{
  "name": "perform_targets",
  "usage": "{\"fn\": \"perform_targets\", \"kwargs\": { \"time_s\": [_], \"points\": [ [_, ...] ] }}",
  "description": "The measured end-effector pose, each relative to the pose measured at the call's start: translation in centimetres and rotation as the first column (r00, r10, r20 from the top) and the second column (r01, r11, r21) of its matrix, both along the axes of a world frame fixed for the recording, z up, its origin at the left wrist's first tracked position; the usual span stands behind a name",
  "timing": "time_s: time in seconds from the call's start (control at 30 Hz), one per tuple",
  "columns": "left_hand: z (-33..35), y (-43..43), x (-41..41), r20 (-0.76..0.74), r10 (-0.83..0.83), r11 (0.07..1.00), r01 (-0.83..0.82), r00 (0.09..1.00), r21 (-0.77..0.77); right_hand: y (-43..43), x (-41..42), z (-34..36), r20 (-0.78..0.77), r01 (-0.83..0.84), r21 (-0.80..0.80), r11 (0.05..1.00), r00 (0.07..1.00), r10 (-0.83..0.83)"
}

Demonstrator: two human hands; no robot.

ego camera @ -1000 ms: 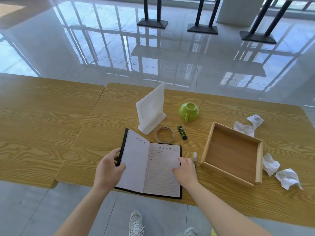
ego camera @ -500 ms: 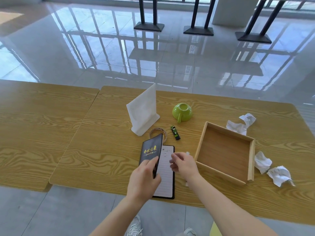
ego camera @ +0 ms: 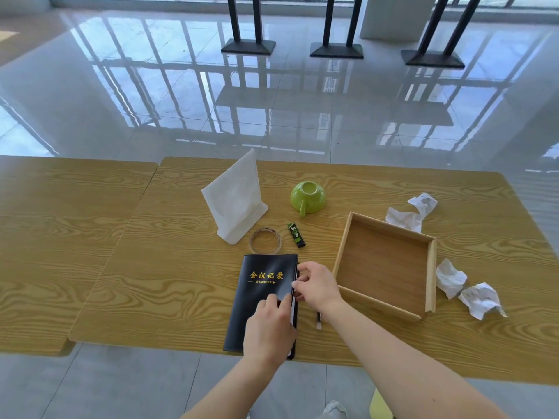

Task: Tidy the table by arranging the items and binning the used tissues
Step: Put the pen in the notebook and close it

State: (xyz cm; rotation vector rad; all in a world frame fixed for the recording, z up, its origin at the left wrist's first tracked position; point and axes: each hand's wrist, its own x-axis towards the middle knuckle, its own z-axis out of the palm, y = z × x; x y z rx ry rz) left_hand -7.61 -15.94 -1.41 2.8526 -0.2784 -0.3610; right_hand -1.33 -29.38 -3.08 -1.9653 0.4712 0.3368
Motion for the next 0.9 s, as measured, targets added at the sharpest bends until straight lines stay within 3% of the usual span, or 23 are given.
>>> {"fn": "perform_targets", "kwargs": {
  "time_s": [0.37, 0.6, 0.73, 0.9],
  "points": [
    [-3.0, -0.5, -0.5, 0.039, -0.13, 0.988, 0.125, 0.991, 0.093, -0.9, -1.5, -1.0, -0.001, -0.118, -0.182, 0.976, 0.993, 0.12],
    [-3.7, 3.7, -0.1, 0.179, -0.068, 0.996, 0.076, 0.981, -0.041, -3.3, -4.7, -1.9, 0.052, -0.046, -0.451, 0.891, 0.996, 0.078],
    [-4.5, 5.2, 0.0, 0.037, -0.096, 0.994, 0.094, 0.995, 0.064, -3.1, -5.1, -2.2, -0.004, -0.053, -0.501, 0.864, 0.998, 0.059],
    [-5.4, 4.3, -0.6, -0.013, -0.094, 0.981, 0.095, 0.995, 0.167, -2.2, -5.0, -2.6, -0.077, -0.094, -0.528, 0.844, 0.995, 0.063]
  ]
}}
